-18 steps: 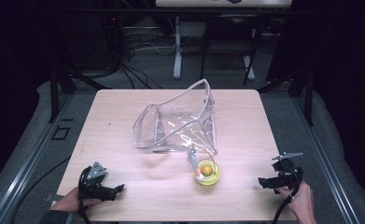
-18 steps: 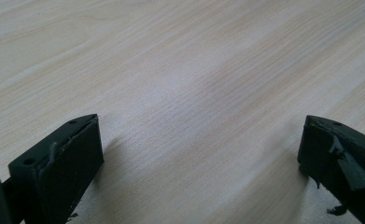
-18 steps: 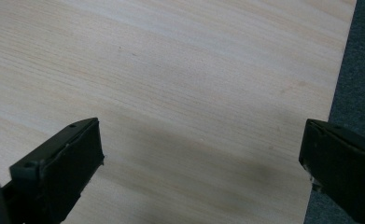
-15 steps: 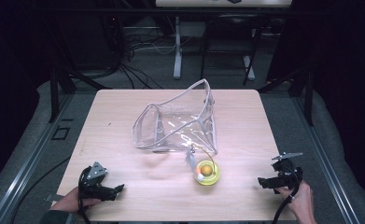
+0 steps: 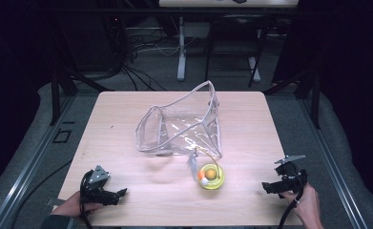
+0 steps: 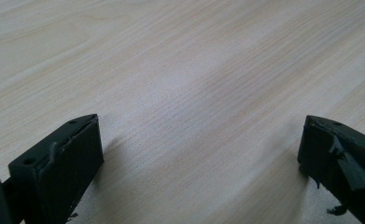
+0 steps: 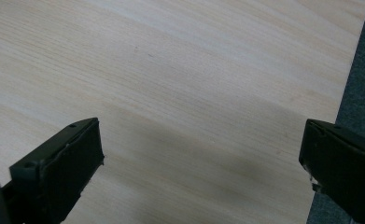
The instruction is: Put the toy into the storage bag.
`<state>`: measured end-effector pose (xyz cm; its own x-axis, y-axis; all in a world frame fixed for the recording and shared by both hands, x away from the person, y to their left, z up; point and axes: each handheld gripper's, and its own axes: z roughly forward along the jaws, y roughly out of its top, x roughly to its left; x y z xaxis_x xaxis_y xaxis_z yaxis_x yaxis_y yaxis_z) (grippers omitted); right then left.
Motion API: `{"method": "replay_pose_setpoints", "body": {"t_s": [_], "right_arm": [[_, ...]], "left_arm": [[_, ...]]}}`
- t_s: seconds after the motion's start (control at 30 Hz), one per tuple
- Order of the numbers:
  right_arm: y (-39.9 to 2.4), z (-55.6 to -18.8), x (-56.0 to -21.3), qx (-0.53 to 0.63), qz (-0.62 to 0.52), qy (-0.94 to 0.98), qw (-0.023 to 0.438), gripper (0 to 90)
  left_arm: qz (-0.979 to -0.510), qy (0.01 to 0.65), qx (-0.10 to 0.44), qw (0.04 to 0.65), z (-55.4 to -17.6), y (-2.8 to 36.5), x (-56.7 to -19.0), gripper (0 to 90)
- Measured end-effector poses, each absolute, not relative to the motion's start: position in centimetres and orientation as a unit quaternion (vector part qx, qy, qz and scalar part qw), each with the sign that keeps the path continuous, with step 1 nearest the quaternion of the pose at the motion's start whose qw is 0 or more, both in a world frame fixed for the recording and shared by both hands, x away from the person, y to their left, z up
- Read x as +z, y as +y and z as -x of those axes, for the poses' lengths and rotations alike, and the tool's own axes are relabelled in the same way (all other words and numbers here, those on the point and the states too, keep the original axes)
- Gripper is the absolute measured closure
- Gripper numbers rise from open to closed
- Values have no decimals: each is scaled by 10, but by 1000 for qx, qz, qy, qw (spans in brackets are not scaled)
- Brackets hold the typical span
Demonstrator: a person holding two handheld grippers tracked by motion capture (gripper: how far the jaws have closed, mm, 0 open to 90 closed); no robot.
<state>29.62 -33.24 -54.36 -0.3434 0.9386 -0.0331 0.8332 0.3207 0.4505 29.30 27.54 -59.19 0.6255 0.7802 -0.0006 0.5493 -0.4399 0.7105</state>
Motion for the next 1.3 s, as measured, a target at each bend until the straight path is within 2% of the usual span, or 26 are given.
{"method": "replay_pose_setpoints", "body": {"t_s": [0.4,0.8,1.3], "right_arm": [[-308,-292,-526,201,-515,818,158,0],[-277,-287,-510,242,-462,839,152,0],[-241,-298,-498,264,-418,859,135,0]], "left_arm": [[-832,400,166,348,-293,275,-592,0],[-832,400,166,347,-293,275,-592,0],[-833,399,166,347,-293,276,-592,0]]}}
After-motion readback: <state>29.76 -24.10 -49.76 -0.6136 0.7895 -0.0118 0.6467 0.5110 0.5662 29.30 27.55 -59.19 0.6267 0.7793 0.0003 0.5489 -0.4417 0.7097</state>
